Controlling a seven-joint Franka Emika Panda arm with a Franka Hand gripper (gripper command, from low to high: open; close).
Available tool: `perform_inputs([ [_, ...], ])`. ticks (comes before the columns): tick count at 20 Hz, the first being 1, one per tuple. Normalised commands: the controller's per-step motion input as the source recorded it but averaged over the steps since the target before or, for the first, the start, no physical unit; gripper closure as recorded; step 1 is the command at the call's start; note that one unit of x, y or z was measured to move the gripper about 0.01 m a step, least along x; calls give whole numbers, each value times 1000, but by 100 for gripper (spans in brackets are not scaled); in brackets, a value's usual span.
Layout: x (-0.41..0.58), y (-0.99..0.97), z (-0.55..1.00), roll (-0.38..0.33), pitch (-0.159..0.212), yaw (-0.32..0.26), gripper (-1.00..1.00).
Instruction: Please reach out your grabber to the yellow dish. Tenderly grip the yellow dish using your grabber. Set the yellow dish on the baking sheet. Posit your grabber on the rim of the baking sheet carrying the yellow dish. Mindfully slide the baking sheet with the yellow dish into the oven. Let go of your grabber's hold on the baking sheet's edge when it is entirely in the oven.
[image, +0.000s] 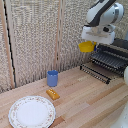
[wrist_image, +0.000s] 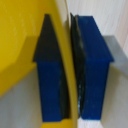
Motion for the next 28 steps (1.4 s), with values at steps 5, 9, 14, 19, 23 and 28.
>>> perform_inputs([
  [5,111,-821,0,18,46,-102,100],
  [9,243,-717,-21,16,1,-140,100],
  [14,336,-679,-19,23,-2,-144,100],
  [19,286,-697,0,15,0,-141,100],
  [23,130,-711,0,18,0,-147,100],
  [28,5,-670,0,27,0,-125,100],
])
